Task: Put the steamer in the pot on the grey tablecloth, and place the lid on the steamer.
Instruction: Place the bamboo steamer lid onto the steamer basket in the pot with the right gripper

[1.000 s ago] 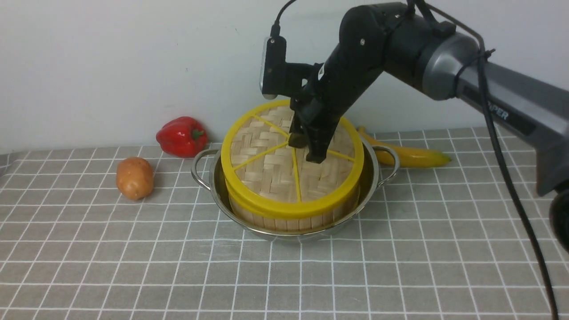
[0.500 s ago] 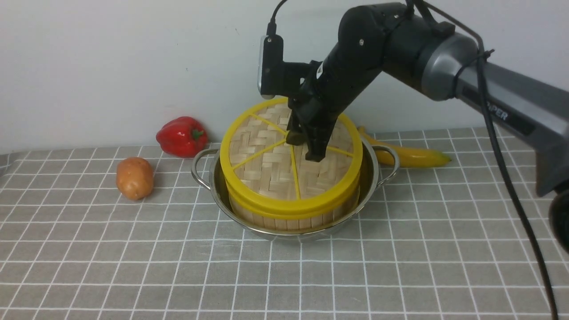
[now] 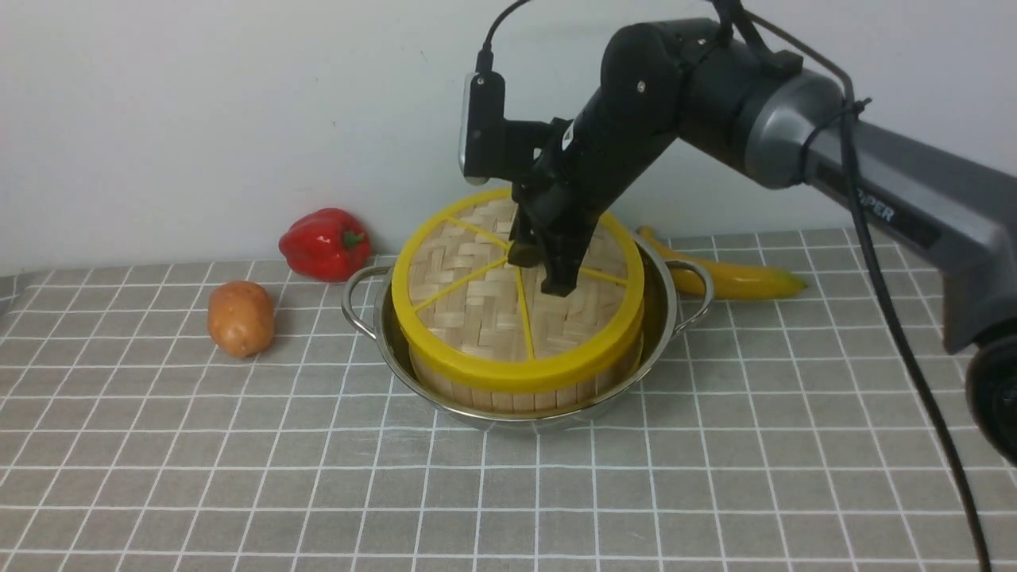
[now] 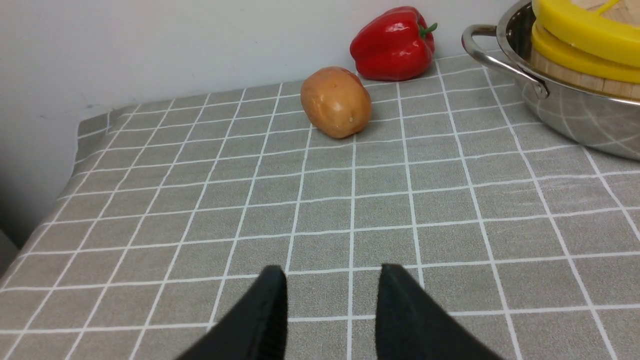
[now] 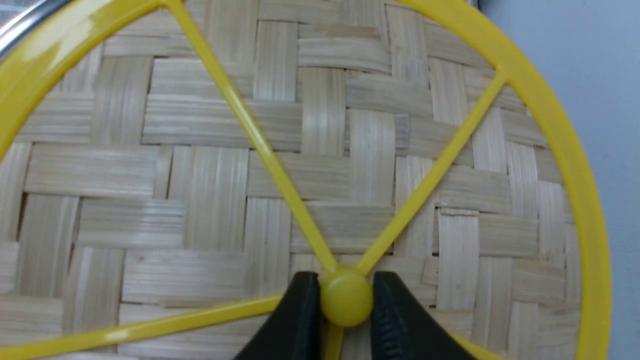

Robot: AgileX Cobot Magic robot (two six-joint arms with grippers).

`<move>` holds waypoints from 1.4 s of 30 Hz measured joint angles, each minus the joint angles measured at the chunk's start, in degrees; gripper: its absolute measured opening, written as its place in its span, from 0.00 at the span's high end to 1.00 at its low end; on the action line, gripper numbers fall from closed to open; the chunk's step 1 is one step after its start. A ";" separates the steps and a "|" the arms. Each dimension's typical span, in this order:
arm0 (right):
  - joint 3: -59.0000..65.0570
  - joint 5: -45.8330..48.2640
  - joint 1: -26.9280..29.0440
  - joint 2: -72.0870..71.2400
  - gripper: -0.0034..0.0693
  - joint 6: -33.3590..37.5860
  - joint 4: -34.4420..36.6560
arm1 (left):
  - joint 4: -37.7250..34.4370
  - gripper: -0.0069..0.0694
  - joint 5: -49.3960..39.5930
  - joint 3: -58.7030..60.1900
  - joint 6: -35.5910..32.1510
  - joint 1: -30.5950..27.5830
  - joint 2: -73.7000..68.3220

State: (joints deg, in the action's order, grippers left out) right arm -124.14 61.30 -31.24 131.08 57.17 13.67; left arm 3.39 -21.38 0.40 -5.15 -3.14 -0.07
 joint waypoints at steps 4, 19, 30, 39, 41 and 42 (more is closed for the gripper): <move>0.00 -0.54 0.00 0.51 0.75 0.00 -0.35 | 0.00 0.59 0.00 0.00 0.00 0.00 0.00; 0.00 -1.23 0.00 0.51 0.75 -1.00 -1.38 | 0.00 0.59 0.00 0.00 0.00 0.00 0.00; 0.05 -1.36 0.00 -0.41 0.75 -1.00 -1.38 | 0.00 0.59 0.00 0.00 0.00 0.00 0.00; 0.05 -2.22 0.00 -0.76 0.75 -1.00 -1.58 | 0.00 0.59 0.00 0.00 0.00 0.00 0.00; 0.05 -2.40 0.00 -0.76 0.75 -1.00 -1.58 | 0.00 0.59 0.00 0.00 0.00 0.00 0.00; 0.05 -2.40 0.00 -0.76 0.75 -1.00 -1.58 | 0.00 0.59 0.00 0.00 0.00 0.00 0.00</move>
State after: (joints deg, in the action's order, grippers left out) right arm -124.09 58.90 -31.24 130.32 56.17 12.09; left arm 3.39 -21.38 0.40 -5.15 -3.14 -0.07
